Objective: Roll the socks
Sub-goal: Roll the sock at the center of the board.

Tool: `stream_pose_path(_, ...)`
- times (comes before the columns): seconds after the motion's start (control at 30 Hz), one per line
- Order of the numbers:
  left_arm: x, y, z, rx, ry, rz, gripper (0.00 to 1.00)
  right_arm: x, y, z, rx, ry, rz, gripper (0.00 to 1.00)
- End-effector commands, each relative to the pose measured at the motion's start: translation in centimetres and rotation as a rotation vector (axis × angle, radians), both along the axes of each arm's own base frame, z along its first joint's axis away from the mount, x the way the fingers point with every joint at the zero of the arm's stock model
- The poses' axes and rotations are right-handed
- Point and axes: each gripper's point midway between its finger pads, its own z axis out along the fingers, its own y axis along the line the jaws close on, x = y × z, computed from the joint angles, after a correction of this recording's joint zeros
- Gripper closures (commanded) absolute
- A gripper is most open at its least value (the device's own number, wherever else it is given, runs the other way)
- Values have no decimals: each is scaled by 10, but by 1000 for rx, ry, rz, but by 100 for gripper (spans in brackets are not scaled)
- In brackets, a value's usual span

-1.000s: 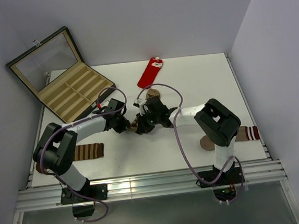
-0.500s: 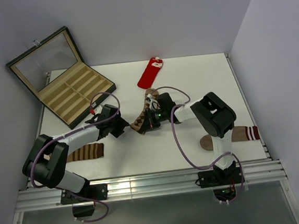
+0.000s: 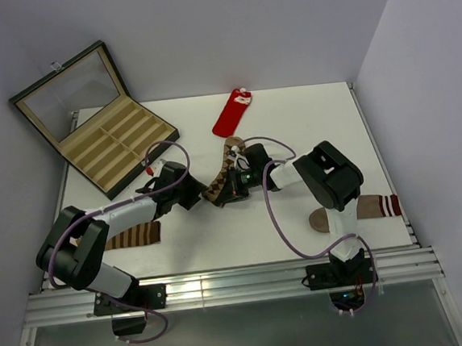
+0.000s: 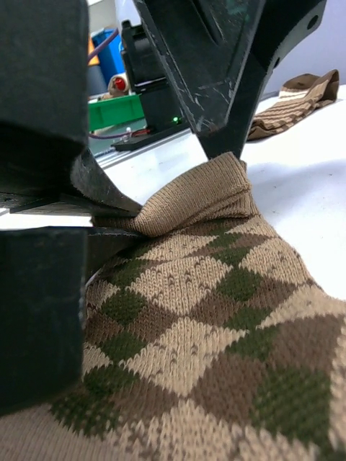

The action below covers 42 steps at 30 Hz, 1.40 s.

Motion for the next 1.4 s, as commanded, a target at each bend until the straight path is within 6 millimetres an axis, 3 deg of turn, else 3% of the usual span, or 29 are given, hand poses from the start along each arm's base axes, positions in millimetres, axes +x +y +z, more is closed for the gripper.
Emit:
stream_pose_path(0.0, 8, -8, 8, -32, -39, 3, 46, -6, -16, -31, -77, 84, -55, 99)
stream_pose_path(0.2, 3, -11, -15, -2, 31, -14, 56, -5, -18, -31, -84, 87, -68, 99)
stream_pose_path(0.53, -8, -17, -29, 34, 94, -71, 73, -2, -17, -30, -81, 76, -71, 98)
stream_pose_path(0.7, -13, -16, -36, 79, 117, -102, 91, 3, -15, -22, -80, 31, -58, 94)
stream_pose_path(0.77, -12, -15, -35, 94, 115, -102, 100, 8, -16, -15, -93, 6, -57, 86)
stream_pose_path(0.97, -11, -11, -36, 135, 114, -107, 100, 27, -23, 29, -146, -159, -76, 59)
stream_pose_path(1.0, -11, -11, -36, 139, 114, -112, 100, 31, -25, 42, -150, -207, -84, 59)
stream_pose_path(1.07, -10, -11, -34, 141, 111, -111, 100, 44, -33, 48, -211, -247, -135, 58)
stream_pose_path(1.17, -9, -11, -33, 145, 105, -117, 100, 57, -44, 53, -277, -282, -183, 59)
stream_pose_path(1.37, -8, -13, -32, 152, 97, -139, 100, 84, -59, 28, -408, -279, -234, 64)
